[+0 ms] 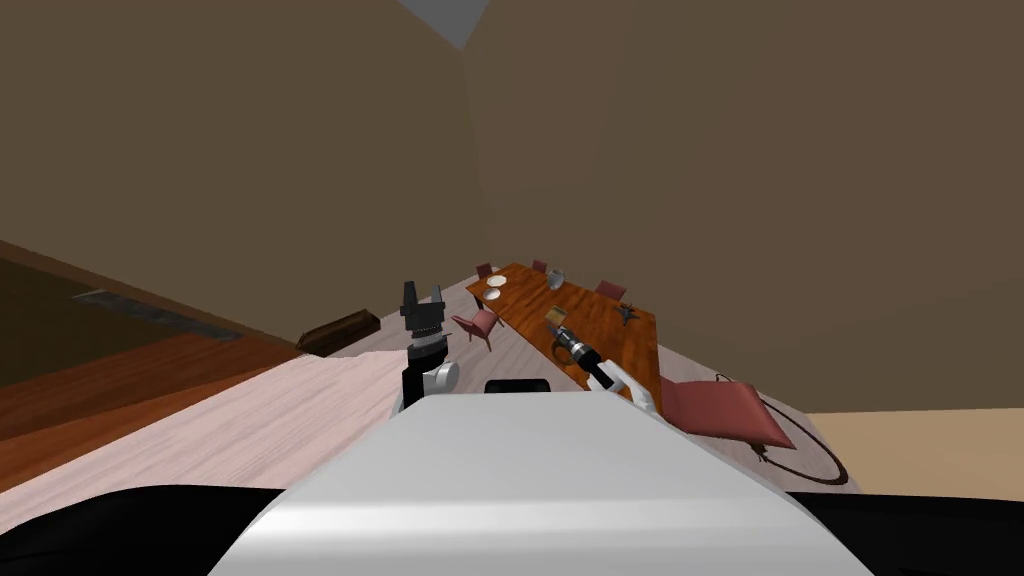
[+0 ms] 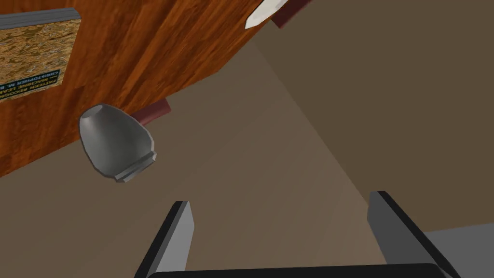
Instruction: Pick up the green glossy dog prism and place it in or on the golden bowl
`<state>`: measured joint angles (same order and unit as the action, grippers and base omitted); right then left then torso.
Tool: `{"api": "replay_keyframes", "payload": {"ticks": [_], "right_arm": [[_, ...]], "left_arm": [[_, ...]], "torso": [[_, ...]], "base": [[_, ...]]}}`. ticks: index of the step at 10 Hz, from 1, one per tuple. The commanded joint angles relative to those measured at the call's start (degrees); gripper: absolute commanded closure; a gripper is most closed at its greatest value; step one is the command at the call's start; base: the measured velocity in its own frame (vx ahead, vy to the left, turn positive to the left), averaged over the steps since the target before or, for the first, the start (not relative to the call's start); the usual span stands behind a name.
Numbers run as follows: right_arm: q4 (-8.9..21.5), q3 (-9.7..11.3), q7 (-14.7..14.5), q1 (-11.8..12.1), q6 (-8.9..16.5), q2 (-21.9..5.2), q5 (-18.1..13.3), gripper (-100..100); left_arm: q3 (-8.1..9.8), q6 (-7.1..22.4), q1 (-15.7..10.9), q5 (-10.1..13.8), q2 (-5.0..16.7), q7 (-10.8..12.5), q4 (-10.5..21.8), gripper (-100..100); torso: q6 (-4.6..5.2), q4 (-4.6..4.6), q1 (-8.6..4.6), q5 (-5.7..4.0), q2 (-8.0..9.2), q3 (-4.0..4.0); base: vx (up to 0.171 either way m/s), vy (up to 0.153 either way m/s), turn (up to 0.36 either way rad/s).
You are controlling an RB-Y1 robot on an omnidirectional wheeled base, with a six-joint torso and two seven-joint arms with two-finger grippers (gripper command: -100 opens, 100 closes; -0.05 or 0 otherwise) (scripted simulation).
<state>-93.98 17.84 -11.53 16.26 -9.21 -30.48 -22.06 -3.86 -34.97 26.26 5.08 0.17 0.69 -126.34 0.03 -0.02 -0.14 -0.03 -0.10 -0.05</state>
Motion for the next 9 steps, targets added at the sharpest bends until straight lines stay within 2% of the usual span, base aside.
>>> {"api": "replay_keyframes", "payload": {"ticks": [1,3,4,6,8,9], "right_arm": [[2.47,0.50,-0.59,-0.18,0.16,-0.46,-0.86,-100],[7.53,2.49,-1.93,-1.21,1.16,-3.11,-3.77,-100],[8.09,2.49,-1.93,-1.21,1.16,-3.11,-3.77,-100],[9.22,2.49,-1.93,-1.21,1.16,-3.11,-3.77,-100],[13.94,4.36,-3.08,-2.09,2.00,-5.57,-6.48,-100],[15.98,4.36,-3.08,-2.09,2.00,-5.57,-6.48,-100]], "left_arm": [[0.00,0.00,0.00,0.00,0.00,0.00,0.00,0],[0.00,0.00,0.00,0.00,0.00,0.00,0.00,0],[0.00,0.00,0.00,0.00,0.00,0.00,0.00,0],[0.01,0.00,0.02,0.00,0.00,0.00,0.00,0],[0.00,0.00,0.01,0.00,0.00,0.00,0.00,0],[0.00,0.00,0.01,0.00,0.00,0.00,0.00,0]], "torso": [[0.00,0.00,0.00,0.00,0.00,0.00],[0.01,0.00,0.00,0.00,0.00,0.00],[0.01,0.00,-0.01,0.00,-0.01,-0.01],[0.09,-0.01,0.01,0.00,-0.03,-0.02],[0.03,-0.01,0.04,0.01,-0.04,-0.02],[0.01,-0.01,-0.03,0.00,-0.08,-0.04]], "base": [[-0.004,-0.021,0.155],[-0.003,-0.017,0.390],[0.000,-0.024,0.173],[0.001,-0.006,-0.035],[0.007,-0.014,0.368],[0.010,-0.031,0.223]]}}
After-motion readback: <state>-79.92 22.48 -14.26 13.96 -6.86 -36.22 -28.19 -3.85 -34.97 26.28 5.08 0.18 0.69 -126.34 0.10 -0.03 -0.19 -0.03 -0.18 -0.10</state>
